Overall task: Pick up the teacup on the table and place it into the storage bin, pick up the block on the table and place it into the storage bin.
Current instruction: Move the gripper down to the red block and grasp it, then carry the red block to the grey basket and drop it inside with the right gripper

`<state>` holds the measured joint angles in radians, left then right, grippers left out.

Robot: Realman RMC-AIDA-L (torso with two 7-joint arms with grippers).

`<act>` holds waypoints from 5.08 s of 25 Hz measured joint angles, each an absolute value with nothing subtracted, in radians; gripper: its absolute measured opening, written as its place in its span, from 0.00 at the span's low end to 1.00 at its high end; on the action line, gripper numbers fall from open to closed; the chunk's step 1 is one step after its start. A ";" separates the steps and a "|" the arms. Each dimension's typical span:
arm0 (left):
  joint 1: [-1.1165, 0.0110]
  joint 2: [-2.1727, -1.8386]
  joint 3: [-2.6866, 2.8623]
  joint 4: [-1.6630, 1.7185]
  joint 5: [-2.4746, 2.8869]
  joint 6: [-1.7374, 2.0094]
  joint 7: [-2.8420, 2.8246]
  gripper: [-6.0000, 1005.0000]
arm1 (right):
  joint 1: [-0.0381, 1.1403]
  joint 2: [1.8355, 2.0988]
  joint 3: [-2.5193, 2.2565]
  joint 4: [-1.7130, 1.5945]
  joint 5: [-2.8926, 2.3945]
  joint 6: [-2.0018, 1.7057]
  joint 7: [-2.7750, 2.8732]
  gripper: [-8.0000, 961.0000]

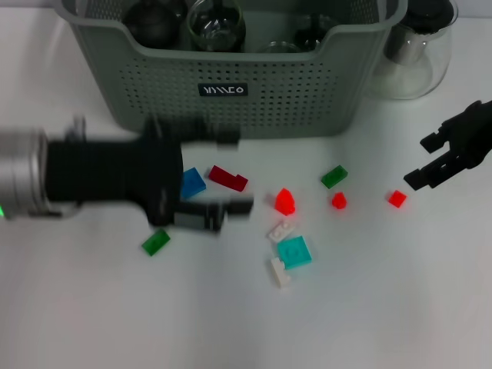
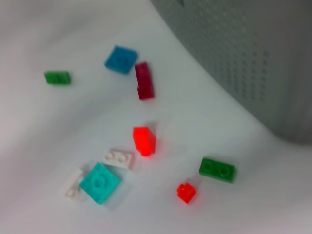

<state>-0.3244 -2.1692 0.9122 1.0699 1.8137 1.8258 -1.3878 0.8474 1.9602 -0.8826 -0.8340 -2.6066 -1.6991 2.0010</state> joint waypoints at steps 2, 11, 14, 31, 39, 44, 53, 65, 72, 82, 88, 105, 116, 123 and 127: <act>-0.319 -2.171 0.911 0.992 1.856 1.821 -1.254 0.85 | 0.860 1.971 -0.886 -0.836 -2.634 -1.698 2.019 0.97; -0.303 -2.175 0.908 0.861 1.938 1.786 -0.991 0.86 | 0.932 2.058 -0.997 -0.846 -2.804 -1.656 2.171 0.96; -0.309 -2.173 0.915 0.854 1.960 1.754 -0.984 0.86 | 0.937 2.078 -1.039 -0.846 -2.835 -1.622 2.204 0.94; -0.327 -2.173 0.929 0.813 1.994 1.654 -0.957 0.86 | 0.930 2.097 -1.157 -0.786 -2.850 -1.512 2.265 0.88; -0.326 -2.173 0.921 0.800 1.985 1.651 -0.957 0.86 | 0.929 2.101 -1.206 -0.762 -2.845 -1.454 2.279 0.66; -0.327 -2.173 0.920 0.785 1.985 1.641 -0.957 0.86 | 0.929 2.103 -1.244 -0.755 -2.843 -1.425 2.295 0.66; -0.330 -2.172 0.920 0.777 1.985 1.640 -0.957 0.86 | 0.930 2.107 -1.266 -0.755 -2.841 -1.419 2.299 0.65; -0.330 -2.172 0.920 0.775 1.985 1.621 -0.957 0.86 | 0.930 2.107 -1.330 -0.757 -2.816 -1.410 2.308 0.50; -0.330 -2.172 0.920 0.775 1.984 1.621 -0.957 0.86 | 0.930 2.106 -1.333 -0.760 -2.816 -1.412 2.312 0.37; -0.329 -2.172 0.920 0.775 1.983 1.621 -0.958 0.86 | 0.928 2.106 -1.336 -0.755 -2.816 -1.411 2.312 0.29; -0.327 -2.172 0.920 0.773 1.983 1.621 -0.959 0.86 | 0.925 2.106 -1.336 -0.755 -2.816 -1.411 2.312 0.29; -0.326 -2.172 0.912 0.773 1.983 1.618 -0.961 0.86 | 0.912 2.104 -1.336 -0.801 -2.796 -1.432 2.312 0.25; -0.318 -2.172 0.893 0.773 1.983 1.628 -0.958 0.86 | 0.948 2.079 -1.099 -1.247 -2.373 -1.810 2.254 0.21; -0.317 -2.172 0.891 0.772 1.983 1.628 -0.960 0.86 | 1.107 2.042 -0.980 -1.205 -2.360 -1.619 2.308 0.21; -0.318 -2.172 0.891 0.771 1.983 1.628 -0.962 0.86 | 1.200 2.046 -1.009 -1.021 -2.510 -1.420 2.316 0.21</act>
<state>-0.3175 -2.1721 0.8911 0.7710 1.9833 1.6277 -0.9622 1.1999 2.0456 -1.0087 -1.0215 -2.5103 -1.4200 2.3159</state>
